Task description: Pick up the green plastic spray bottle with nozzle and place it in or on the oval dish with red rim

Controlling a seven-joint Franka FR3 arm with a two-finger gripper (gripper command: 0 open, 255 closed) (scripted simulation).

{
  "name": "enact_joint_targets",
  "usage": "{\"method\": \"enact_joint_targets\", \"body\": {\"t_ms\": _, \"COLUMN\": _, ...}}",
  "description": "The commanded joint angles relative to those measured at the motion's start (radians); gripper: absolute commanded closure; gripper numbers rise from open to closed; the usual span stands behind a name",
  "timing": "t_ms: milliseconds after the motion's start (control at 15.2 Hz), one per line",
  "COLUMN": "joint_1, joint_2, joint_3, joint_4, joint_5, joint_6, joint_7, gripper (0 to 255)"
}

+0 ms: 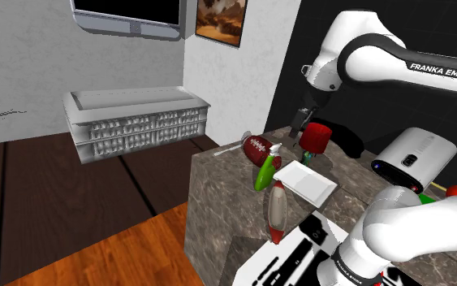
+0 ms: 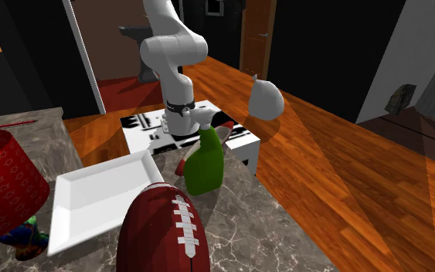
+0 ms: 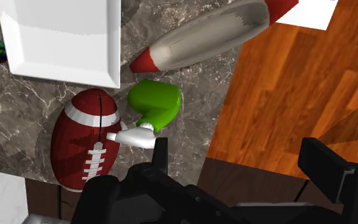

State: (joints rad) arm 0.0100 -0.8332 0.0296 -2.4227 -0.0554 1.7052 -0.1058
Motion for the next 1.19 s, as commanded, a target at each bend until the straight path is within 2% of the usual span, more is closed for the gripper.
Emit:
{"method": "enact_joint_targets", "body": {"t_ms": 0, "joint_1": 0.0, "joint_2": 0.0, "joint_3": 0.0, "joint_4": 0.0, "joint_5": 0.0, "joint_6": 0.0, "joint_7": 0.0, "gripper": 0}}
{"method": "enact_joint_targets", "body": {"t_ms": 330, "joint_1": 0.065, "joint_2": -0.075, "joint_3": -0.239, "joint_4": -0.157, "joint_5": -0.043, "joint_6": 0.143, "joint_7": -0.378, "gripper": 0}}
{"method": "enact_joint_targets", "body": {"t_ms": 660, "joint_1": 0.15, "joint_2": -0.026, "joint_3": -0.512, "joint_4": -0.207, "joint_5": -0.084, "joint_6": 0.268, "joint_7": -0.774, "gripper": 0}}
{"method": "enact_joint_targets", "body": {"t_ms": 924, "joint_1": 0.281, "joint_2": 0.086, "joint_3": -0.753, "joint_4": -0.171, "joint_5": -0.081, "joint_6": 0.345, "joint_7": -1.104, "gripper": 0}}
{"method": "enact_joint_targets", "body": {"t_ms": 1122, "joint_1": 0.437, "joint_2": 0.195, "joint_3": -0.953, "joint_4": -0.106, "joint_5": -0.041, "joint_6": 0.38, "joint_7": -1.36, "gripper": 0}}
